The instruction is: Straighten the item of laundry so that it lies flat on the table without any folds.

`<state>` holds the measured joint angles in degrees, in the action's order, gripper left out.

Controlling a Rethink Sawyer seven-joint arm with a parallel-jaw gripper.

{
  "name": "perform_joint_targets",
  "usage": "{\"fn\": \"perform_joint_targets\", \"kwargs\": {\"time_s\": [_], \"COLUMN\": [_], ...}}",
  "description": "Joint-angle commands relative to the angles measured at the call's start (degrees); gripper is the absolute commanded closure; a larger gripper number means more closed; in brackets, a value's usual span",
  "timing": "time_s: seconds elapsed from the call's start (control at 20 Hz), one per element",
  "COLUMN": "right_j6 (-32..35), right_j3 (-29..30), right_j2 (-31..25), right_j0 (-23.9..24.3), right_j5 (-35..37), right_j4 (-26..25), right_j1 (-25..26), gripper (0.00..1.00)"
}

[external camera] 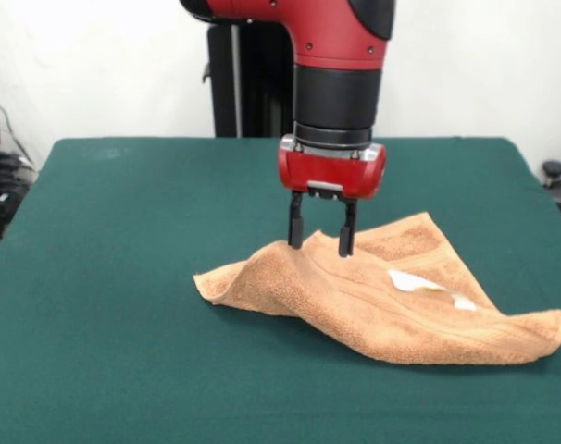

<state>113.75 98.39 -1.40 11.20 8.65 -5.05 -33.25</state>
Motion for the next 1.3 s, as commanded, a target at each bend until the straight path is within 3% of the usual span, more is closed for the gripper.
{"fn": "perform_joint_targets", "kwargs": {"time_s": [0.05, 0.4, 1.3], "right_j6": [3.2, 2.0, 1.0], "right_j3": [5.0, 7.4, 7.0], "right_j2": [-6.2, -6.6, -7.7], "right_j0": [-0.8, 0.5, 2.2], "right_j5": [4.7, 6.0, 3.0], "right_j4": [-1.5, -2.0, -3.8], "right_j1": [-1.4, -3.7, -1.5], "gripper": [0.00, 0.00, 0.00]}}
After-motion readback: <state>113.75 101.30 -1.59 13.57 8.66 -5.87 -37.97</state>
